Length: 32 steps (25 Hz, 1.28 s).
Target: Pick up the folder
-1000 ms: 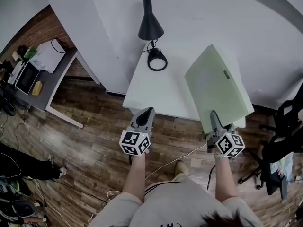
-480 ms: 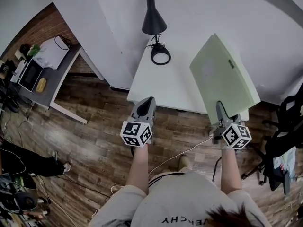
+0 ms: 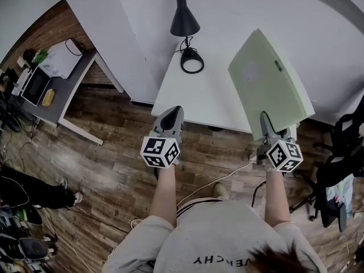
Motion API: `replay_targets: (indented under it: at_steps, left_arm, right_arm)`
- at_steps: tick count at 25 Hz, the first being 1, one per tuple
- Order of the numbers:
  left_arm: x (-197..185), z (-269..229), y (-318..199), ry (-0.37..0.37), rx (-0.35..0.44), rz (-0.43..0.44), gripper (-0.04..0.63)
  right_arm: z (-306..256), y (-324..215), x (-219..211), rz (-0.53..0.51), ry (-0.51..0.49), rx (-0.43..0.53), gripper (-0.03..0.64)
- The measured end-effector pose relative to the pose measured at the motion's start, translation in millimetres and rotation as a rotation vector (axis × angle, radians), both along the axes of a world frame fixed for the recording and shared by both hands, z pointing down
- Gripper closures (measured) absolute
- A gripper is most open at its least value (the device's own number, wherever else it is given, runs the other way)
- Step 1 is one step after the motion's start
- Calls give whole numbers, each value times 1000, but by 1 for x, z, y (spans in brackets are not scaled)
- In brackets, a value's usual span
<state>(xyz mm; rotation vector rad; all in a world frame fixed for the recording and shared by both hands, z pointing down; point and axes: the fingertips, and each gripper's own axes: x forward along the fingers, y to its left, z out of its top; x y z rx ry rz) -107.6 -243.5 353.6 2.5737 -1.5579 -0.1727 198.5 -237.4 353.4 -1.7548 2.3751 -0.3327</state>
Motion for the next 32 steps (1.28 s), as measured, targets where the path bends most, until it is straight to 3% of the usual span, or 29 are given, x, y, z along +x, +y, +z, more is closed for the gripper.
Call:
replay_targets:
  at_steps: [11, 32]
  left_arm:
    - [-1, -13, -1, 18, 35, -9, 597]
    - [2, -1, -8, 13, 3, 1, 597]
  right_arm:
    - [-16, 2, 1, 2, 47, 45, 359]
    - [-3, 0, 10, 40, 60, 28, 359]
